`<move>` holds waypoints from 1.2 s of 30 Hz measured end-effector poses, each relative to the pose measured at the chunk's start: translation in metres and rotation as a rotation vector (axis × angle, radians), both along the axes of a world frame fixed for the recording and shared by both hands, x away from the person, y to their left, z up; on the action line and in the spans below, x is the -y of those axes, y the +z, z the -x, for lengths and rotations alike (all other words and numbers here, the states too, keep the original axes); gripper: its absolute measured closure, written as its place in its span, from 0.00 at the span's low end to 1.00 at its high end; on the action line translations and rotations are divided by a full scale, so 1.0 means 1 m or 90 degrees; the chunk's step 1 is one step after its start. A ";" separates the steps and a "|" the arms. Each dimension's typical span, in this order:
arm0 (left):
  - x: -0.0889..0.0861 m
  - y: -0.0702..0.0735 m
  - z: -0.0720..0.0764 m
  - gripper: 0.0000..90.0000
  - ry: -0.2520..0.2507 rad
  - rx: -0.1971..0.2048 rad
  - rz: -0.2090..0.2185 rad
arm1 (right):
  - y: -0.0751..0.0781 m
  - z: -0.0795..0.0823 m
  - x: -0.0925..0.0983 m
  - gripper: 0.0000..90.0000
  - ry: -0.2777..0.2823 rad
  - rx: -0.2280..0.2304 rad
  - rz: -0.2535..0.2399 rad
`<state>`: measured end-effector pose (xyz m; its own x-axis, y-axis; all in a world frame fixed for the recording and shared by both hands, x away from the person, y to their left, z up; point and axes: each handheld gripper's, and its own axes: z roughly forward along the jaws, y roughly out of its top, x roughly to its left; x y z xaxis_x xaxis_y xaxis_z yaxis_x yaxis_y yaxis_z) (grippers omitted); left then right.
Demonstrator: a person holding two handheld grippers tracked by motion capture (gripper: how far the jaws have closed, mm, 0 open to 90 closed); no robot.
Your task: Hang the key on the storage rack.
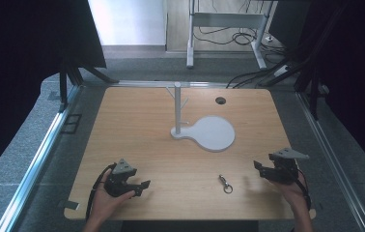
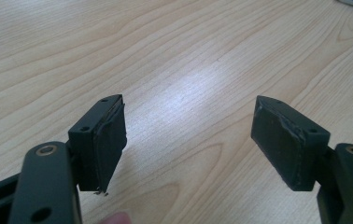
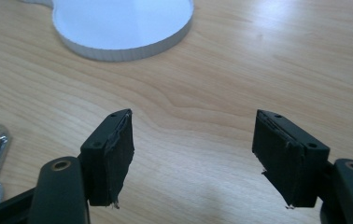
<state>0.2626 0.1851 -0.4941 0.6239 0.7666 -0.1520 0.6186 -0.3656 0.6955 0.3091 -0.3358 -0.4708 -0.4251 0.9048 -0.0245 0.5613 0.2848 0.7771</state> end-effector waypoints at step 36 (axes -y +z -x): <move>-0.004 0.001 -0.001 0.30 -0.016 -0.001 0.008 | 0.011 0.003 -0.018 0.49 0.033 -0.033 -0.035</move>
<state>0.2633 0.1887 -0.4927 0.6422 0.7490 -0.1632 0.6111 -0.3717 0.6989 0.3060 -0.3179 -0.4594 -0.4712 0.8807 0.0476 0.5870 0.2729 0.7622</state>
